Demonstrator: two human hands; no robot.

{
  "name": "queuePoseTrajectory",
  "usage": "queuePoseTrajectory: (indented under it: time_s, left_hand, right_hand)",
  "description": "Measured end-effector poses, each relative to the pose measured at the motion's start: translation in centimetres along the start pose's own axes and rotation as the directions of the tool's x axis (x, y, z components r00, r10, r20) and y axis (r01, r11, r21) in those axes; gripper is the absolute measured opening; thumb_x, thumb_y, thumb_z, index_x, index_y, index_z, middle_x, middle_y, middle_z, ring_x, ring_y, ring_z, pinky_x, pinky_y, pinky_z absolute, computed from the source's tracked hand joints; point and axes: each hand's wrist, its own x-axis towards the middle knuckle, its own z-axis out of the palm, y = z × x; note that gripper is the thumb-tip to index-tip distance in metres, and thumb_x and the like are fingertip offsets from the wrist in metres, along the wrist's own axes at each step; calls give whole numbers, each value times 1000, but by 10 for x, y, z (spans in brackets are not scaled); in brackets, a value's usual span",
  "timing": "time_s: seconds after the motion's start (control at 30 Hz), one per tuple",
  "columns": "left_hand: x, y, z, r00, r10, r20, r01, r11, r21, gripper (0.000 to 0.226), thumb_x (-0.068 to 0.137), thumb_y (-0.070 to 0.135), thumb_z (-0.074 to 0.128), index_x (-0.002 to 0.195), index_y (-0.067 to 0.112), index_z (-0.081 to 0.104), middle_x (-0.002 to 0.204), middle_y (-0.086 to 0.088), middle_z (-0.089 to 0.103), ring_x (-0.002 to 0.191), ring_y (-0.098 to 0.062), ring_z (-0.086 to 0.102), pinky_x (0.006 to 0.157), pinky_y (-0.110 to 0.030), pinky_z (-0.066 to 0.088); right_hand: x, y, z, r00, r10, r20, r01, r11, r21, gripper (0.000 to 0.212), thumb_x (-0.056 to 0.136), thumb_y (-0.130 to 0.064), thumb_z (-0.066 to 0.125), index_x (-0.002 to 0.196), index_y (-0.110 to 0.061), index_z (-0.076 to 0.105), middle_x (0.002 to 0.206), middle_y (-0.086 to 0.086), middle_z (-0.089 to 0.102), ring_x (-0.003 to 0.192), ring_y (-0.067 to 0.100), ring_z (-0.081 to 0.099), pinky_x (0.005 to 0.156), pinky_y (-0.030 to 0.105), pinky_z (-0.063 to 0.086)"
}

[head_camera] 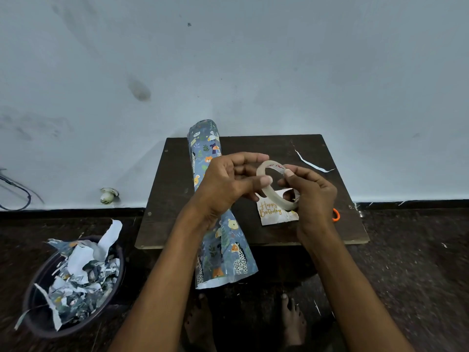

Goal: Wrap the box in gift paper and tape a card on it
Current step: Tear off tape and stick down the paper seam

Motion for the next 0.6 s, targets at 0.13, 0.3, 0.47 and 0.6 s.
queuePoseTrajectory:
  time_s: [0.13, 0.3, 0.47, 0.6]
  left_hand:
    - [0, -1, 1, 999, -34, 34, 32, 997, 66, 61, 71, 9, 82, 128, 1, 62, 92, -14, 72, 69, -18, 69, 58, -25, 56]
    - [3, 1, -2, 986, -120, -116, 104, 985, -138, 37, 90, -6, 66, 126, -2, 62, 89, -17, 69, 58, -18, 65, 54, -23, 54]
    - [5, -1, -6, 960, -173, -222, 133, 974, -184, 27, 99, -6, 51, 122, 0, 63, 83, -12, 72, 59, -19, 67, 55, -23, 54]
    - [5, -2, -4, 949, -181, -257, 156, 981, -117, 25, 98, -6, 53, 120, 1, 63, 86, -15, 73, 60, -19, 68, 56, -25, 56]
  right_hand:
    - [1, 1, -2, 999, 38, -13, -38, 999, -27, 11, 90, -4, 69, 88, -9, 78, 66, 7, 71, 54, 14, 56, 46, 23, 41]
    - [3, -7, -8, 978, 35, 208, -66, 987, 146, 37, 81, -21, 69, 114, -6, 73, 90, 13, 75, 64, 17, 59, 47, 25, 43]
    - [1, -10, -7, 914, -155, 376, 99, 982, 163, 61, 79, -5, 72, 138, -4, 57, 101, 15, 73, 59, 19, 57, 53, 27, 49]
    - [-3, -7, -3, 906, -240, 349, 212, 970, 117, 73, 74, 1, 82, 141, -4, 52, 96, 14, 75, 73, 17, 68, 57, 25, 53]
